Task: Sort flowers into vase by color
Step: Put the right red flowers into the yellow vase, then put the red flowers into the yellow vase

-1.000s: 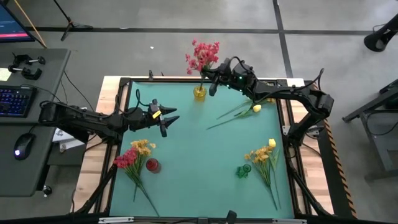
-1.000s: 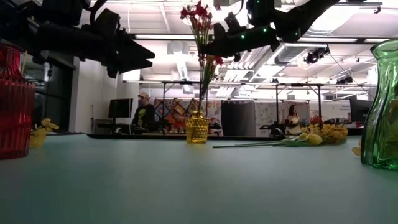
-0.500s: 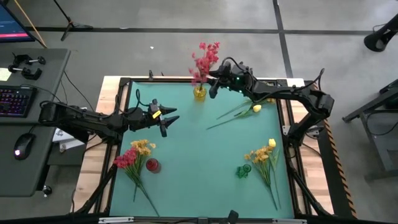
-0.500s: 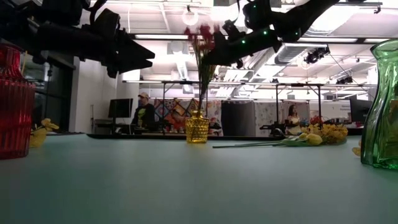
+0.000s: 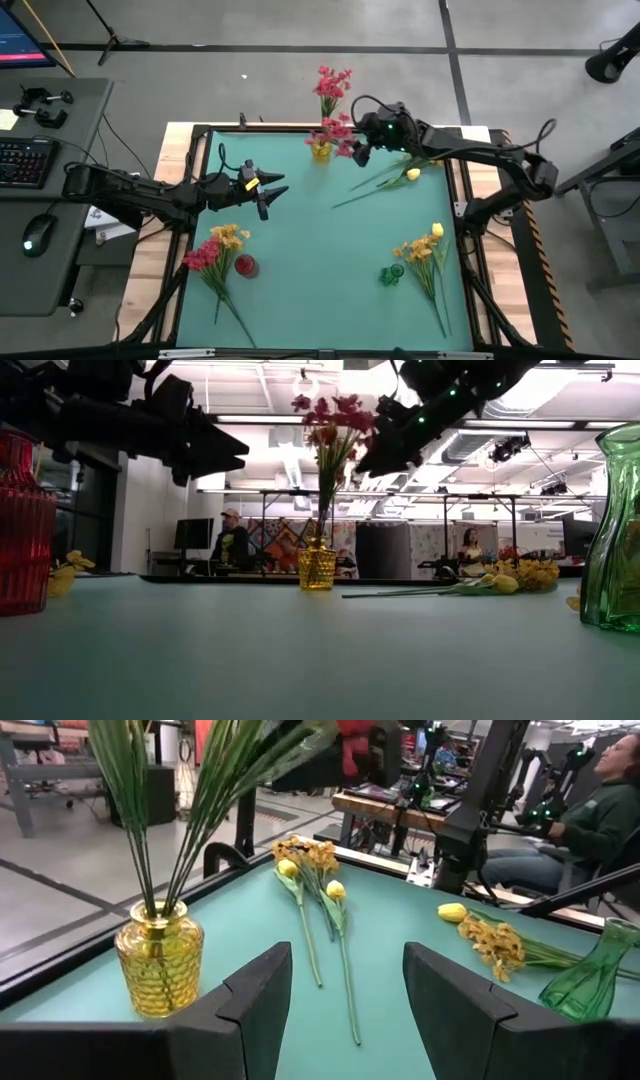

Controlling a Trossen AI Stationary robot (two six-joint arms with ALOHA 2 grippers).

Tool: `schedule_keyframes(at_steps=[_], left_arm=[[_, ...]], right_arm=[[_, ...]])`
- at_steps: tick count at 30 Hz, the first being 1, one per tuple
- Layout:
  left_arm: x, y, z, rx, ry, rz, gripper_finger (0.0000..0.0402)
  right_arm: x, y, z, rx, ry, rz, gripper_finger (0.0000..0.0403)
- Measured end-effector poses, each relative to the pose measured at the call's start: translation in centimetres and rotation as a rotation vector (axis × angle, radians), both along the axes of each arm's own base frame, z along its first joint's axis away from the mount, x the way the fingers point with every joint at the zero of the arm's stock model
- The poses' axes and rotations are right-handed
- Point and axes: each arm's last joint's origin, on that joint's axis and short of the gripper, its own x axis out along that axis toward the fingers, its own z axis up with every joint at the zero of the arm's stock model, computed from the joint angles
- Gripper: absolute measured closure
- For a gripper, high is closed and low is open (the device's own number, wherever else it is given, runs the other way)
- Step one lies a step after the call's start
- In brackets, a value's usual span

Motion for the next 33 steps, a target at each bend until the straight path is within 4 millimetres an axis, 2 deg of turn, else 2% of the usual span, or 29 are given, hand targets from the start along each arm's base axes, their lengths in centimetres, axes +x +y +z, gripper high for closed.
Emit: schedule_keyframes(at_steps=[10, 13, 16, 18, 21, 24, 26, 30, 33], left_arm=[[0.0, -0.3, -0.6, -0.103, 0.035, -0.096, 0.0220], [0.1, -0.1, -0.1, -0.112, -0.013, -0.098, 0.0220], [1.0, -0.2, 1.4, -0.173, -0.021, -0.201, 0.0220], [1.9, -0.5, 2.8, -0.190, 0.084, -0.287, 0.0220], [2.9, -1.7, 5.0, -0.158, 0.377, -0.350, 0.0220], [2.8, -3.5, 6.7, -0.094, 0.659, -0.378, 0.0220], [2.8, -5.1, 7.6, -0.060, 0.764, -0.416, 0.0220], [2.0, -8.6, 7.9, -0.029, 0.886, -0.526, 0.0220], [0.7, -11.2, 7.2, -0.042, 0.985, -0.587, 0.0220]], right_arm=[[-1.7, 0.9, 0.4, 0.070, 0.074, -0.018, 0.0121], [-1.9, 1.0, 0.4, 0.079, 0.090, -0.018, 0.0121], [-2.0, 1.1, 0.3, 0.092, 0.097, -0.023, 0.0121], [-2.0, 1.1, 0.3, 0.111, 0.092, -0.033, 0.0121], [-2.1, 1.2, 0.2, 0.145, 0.081, -0.044, 0.0121], [-2.1, 1.3, 0.1, 0.188, 0.081, -0.052, 0.0121], [-2.3, 1.5, -0.2, 0.212, 0.105, -0.055, 0.0121], [-2.7, 2.2, -0.9, 0.289, 0.188, -0.074, 0.0121], [-2.7, 3.4, -1.4, 0.341, 0.248, -0.069, 0.0121]])
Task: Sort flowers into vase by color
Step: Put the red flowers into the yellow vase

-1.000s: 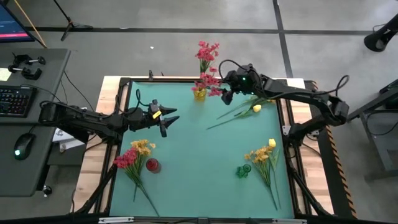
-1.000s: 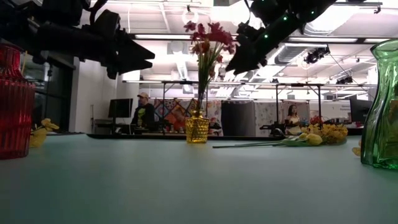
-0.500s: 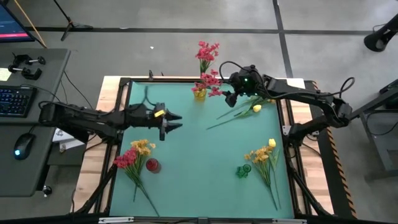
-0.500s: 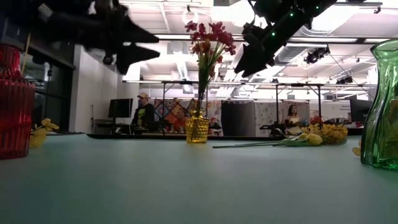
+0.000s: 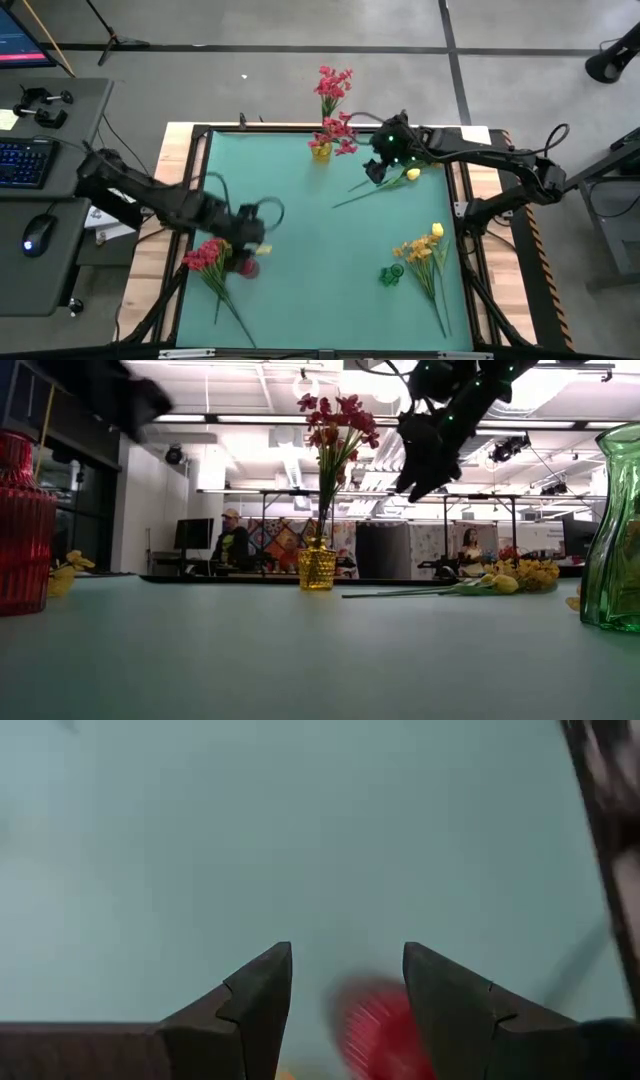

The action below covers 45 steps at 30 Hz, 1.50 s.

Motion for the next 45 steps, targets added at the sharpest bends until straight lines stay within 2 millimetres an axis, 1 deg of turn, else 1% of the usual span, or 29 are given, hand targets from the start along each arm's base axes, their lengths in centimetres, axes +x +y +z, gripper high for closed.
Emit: schedule_keyframes(at_steps=[3, 6, 10, 12, 14, 16, 18, 20, 22, 25, 29, 31, 36, 39, 42, 45], left_arm=[[-1.4, -2.4, -0.5, -0.013, 0.068, -0.045, 0.0220], [-2.6, -4.7, -0.5, -0.046, 0.078, -0.077, 0.0220], [-4.0, -7.1, 0.4, -0.099, 0.088, -0.092, 0.0220], [-4.5, -8.2, 1.4, -0.111, 0.047, -0.086, 0.0220], [-4.8, -9.1, 1.9, -0.076, -0.008, -0.100, 0.0220], [-4.9, -9.6, 1.9, 0.024, -0.075, -0.121, 0.0220], [-4.7, -9.6, 1.9, 0.122, -0.145, -0.125, 0.0220], [-4.3, -9.5, 1.7, 0.177, -0.162, -0.145, 0.0220], [-4.0, -9.6, 1.3, 0.182, -0.141, -0.155, 0.0220], [-3.9, -9.8, 1.0, 0.131, -0.086, -0.157, 0.0220], [-3.7, -11.0, -0.4, 0.107, 0.002, -0.167, 0.0220], [-3.6, -11.9, -1.7, 0.123, 0.060, -0.204, 0.0220], [-3.0, -14.1, -6.2, 0.226, 0.223, -0.363, 0.0220], [-2.9, -15.0, -8.7, 0.284, 0.311, -0.449, 0.0220], [-3.0, -15.4, -10.2, 0.324, 0.362, -0.487, 0.0220], [-3.0, -15.6, -10.9, 0.336, 0.383, -0.495, 0.0220]], right_arm=[[0.4, 1.5, -0.1, 0.020, 0.017, 0.040, 0.0121], [1.0, 2.9, -0.1, 0.029, 0.005, 0.079, 0.0121], [1.6, 4.5, 0.0, 0.016, -0.011, 0.095, 0.0121], [1.8, 5.1, 0.1, 0.001, -0.018, 0.095, 0.0121], [2.0, 5.5, 0.1, -0.018, -0.021, 0.098, 0.0121], [2.1, 5.7, 0.2, -0.035, -0.029, 0.095, 0.0121], [2.2, 5.8, 0.3, -0.047, -0.039, 0.092, 0.0121], [2.2, 5.8, 0.3, -0.048, -0.041, 0.091, 0.0121], [2.2, 5.8, 0.3, -0.041, -0.041, 0.084, 0.0121], [2.1, 5.9, 0.2, -0.038, -0.031, 0.081, 0.0121], [2.1, 5.8, 0.2, -0.047, -0.029, 0.083, 0.0121], [2.1, 5.8, 0.2, -0.046, -0.029, 0.083, 0.0121], [2.1, 5.8, 0.2, -0.039, -0.032, 0.072, 0.0121], [2.1, 5.8, 0.2, -0.037, -0.033, 0.069, 0.0121], [2.1, 5.8, 0.2, -0.041, -0.032, 0.074, 0.0121], [2.1, 5.8, 0.2, -0.043, -0.031, 0.073, 0.0121]])
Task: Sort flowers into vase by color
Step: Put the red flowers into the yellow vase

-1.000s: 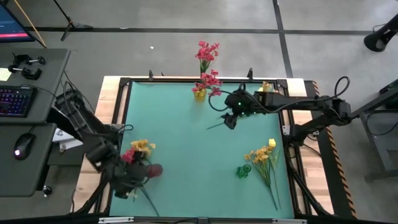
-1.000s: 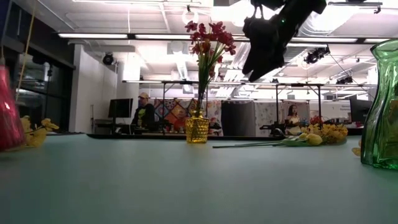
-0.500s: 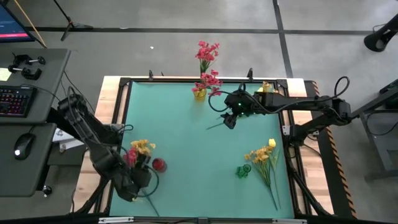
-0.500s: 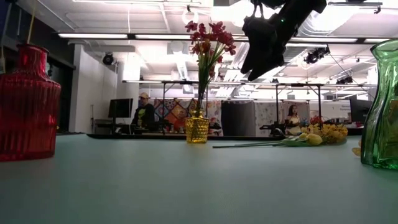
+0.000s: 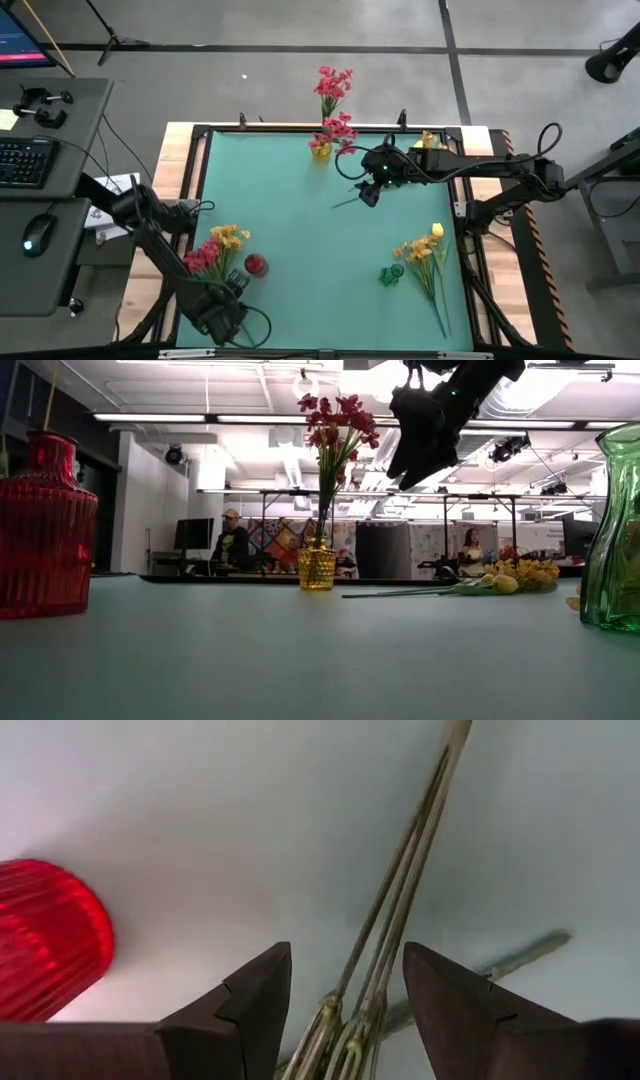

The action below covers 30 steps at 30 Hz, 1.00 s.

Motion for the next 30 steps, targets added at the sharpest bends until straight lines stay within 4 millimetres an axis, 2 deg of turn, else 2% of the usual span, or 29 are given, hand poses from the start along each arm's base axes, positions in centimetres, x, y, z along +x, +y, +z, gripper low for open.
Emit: schedule_keyframes(at_steps=[8, 11, 14, 18, 20, 24, 27, 30], left_arm=[[-0.3, 0.2, -0.8, 0.011, 0.026, -0.020, 0.0221], [-0.1, 0.3, -1.0, 0.014, 0.027, 0.001, 0.0234], [0.2, 0.5, -1.0, 0.014, 0.027, 0.024, 0.0270], [0.5, 0.6, -0.8, -0.003, 0.040, 0.058, 0.0361], [0.8, 0.4, -0.5, -0.040, 0.065, 0.087, 0.0389], [1.2, -0.1, 1.6, -0.106, 0.062, 0.125, 0.0394], [1.4, -0.2, 4.6, -0.135, 0.006, 0.133, 0.0398], [1.7, 0.1, 8.4, -0.159, -0.137, 0.150, 0.0399]], right_arm=[[0.0, 0.0, 0.0, -0.013, 0.004, -0.007, 0.0121], [0.0, 0.0, 0.0, -0.013, 0.004, -0.007, 0.0121], [0.0, 0.0, 0.0, -0.013, 0.004, -0.007, 0.0121], [0.0, 0.0, 0.0, -0.013, 0.003, -0.009, 0.0121], [0.0, 0.0, 0.0, -0.012, 0.003, -0.010, 0.0121], [0.0, 0.0, 0.0, -0.012, 0.003, -0.010, 0.0121], [0.0, 0.0, 0.0, -0.013, 0.000, -0.010, 0.0121], [0.0, 0.0, 0.0, -0.013, -0.001, -0.010, 0.0121]])
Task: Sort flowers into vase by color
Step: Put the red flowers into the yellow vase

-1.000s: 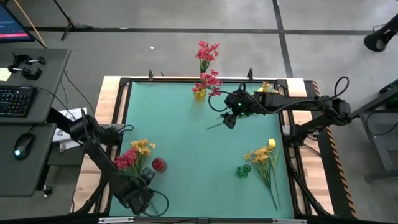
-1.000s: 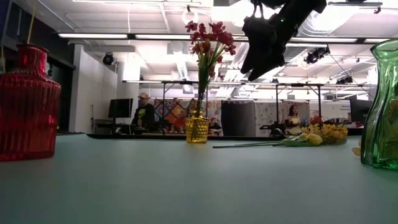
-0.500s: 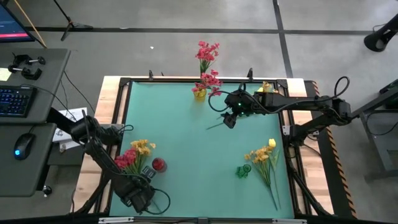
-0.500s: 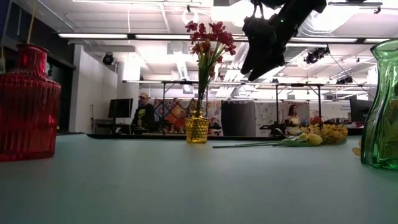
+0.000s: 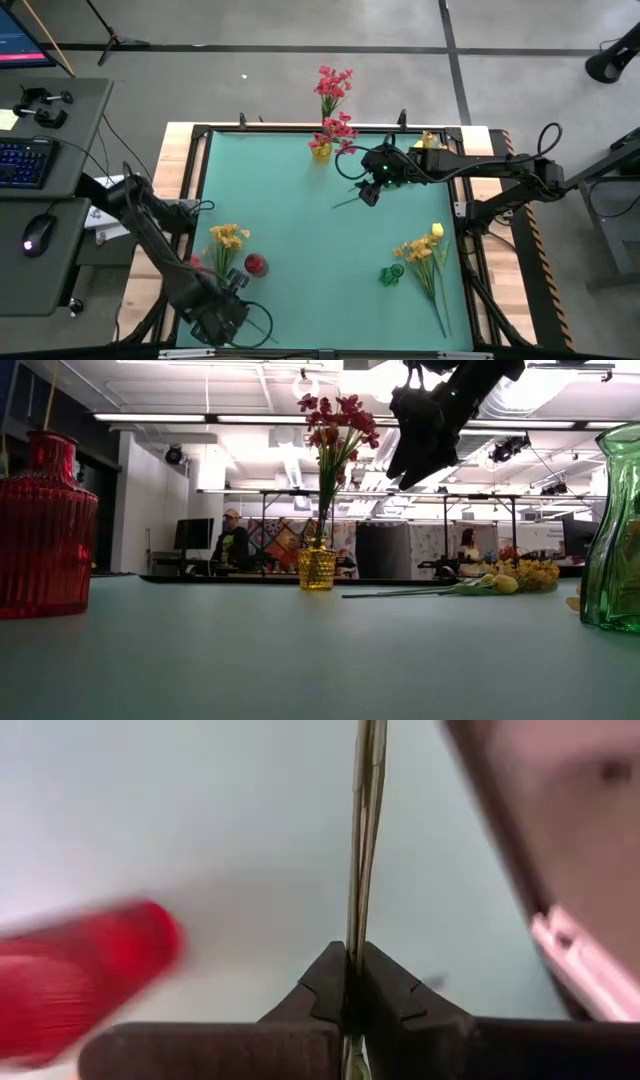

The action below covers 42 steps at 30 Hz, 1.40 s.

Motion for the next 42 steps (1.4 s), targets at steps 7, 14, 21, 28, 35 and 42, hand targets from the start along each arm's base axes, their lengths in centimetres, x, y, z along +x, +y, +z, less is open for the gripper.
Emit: schedule_keyframes(at_steps=[7, 14, 21, 28, 35, 42], left_arm=[[-0.7, 3.5, 10.1, 0.039, -0.518, 0.078, 0.0401], [-3.1, 9.6, 16.8, 0.305, -0.998, 0.285, 0.0401], [-3.5, 14.9, 17.8, 0.239, -1.094, 0.608, 0.0401], [-1.4, 17.7, 12.5, 0.010, -1.148, 0.734, 0.0401], [-1.1, 20.7, 12.0, -0.267, -1.298, 0.874, 0.0401], [0.8, 22.8, 11.0, -0.544, -1.164, 0.934, 0.0401]], right_arm=[[0.2, 0.0, 0.1, -0.014, -0.016, 0.012, 0.0121], [1.0, -0.2, 1.0, -0.067, -0.118, 0.058, 0.0121], [2.2, 0.2, 2.4, -0.051, -0.319, 0.203, 0.0121], [3.6, 3.4, 5.0, -0.104, -0.598, 0.450, 0.0121], [3.6, 9.0, 6.2, -0.553, -0.570, 0.514, 0.0121], [4.0, 12.7, 6.6, -1.152, -0.252, 0.495, 0.0121]])
